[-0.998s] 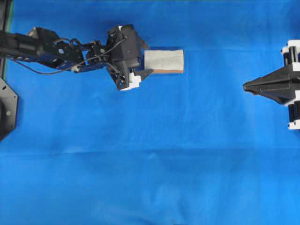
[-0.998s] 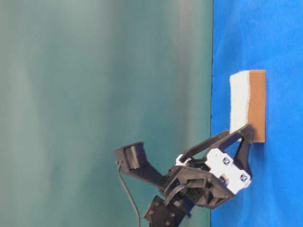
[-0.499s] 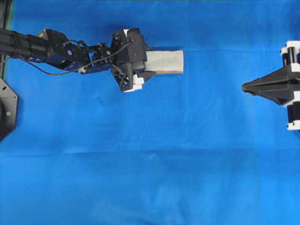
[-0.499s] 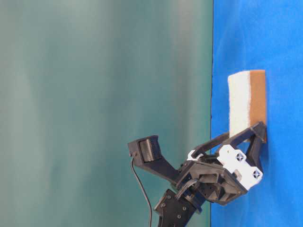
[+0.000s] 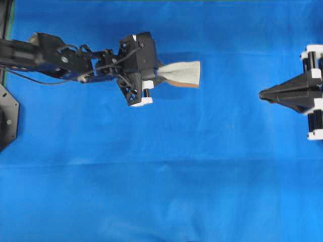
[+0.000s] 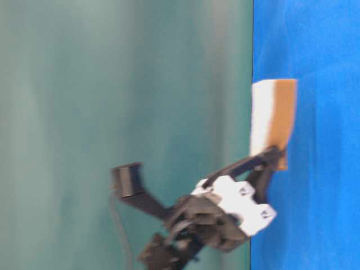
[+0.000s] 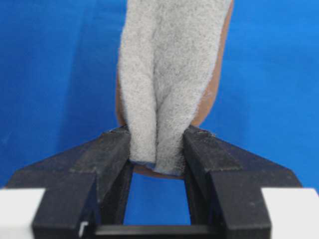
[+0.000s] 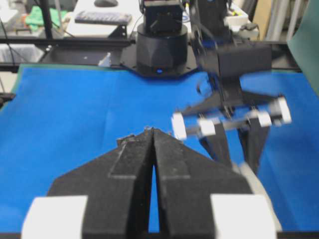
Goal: Hand over the sponge with the left arm and wipe it with the right arm.
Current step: 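Lift the sponge and hold it toward the center with the left gripper, then move the right gripper to the sponge and close on its free end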
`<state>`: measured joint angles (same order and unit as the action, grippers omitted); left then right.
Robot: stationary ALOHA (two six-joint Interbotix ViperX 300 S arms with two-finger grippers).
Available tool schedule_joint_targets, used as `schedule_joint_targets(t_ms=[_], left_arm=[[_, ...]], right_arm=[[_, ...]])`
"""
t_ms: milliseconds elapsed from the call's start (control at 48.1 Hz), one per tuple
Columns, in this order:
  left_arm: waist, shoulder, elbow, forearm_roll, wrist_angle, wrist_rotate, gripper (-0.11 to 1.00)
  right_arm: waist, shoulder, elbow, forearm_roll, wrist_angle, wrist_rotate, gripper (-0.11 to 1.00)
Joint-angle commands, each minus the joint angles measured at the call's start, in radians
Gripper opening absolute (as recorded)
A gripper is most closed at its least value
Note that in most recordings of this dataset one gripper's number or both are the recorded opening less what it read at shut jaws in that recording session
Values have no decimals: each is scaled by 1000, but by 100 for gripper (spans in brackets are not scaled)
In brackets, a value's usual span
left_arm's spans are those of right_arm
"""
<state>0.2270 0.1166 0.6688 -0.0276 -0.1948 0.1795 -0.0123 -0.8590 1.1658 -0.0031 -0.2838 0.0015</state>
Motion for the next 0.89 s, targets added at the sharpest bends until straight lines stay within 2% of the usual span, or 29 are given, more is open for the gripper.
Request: schedule_joint_targets(t_ms=[0,146,374,520,728,873], left_arm=[[-31,-95,3,-2,61,-17,25],[-100,-187,11,-5,144,-28,25],[-218,-244,23,-12,164,-40,25],[-233,-241,23,-11,164,-91,25],[-232,-239,18,-8,164,-94,25],[-230,-238,18,-8,163,-94,25]], right_arm=[[-18,17,-17,2,-6,2,1],[-52,44,-18,2,-6,5,1],[-81,86,-23,2,-5,6,1],[-83,107,-31,2,-5,6,1],[-74,130,-63,2,-3,34,1],[-28,173,-101,2,-3,75,1]])
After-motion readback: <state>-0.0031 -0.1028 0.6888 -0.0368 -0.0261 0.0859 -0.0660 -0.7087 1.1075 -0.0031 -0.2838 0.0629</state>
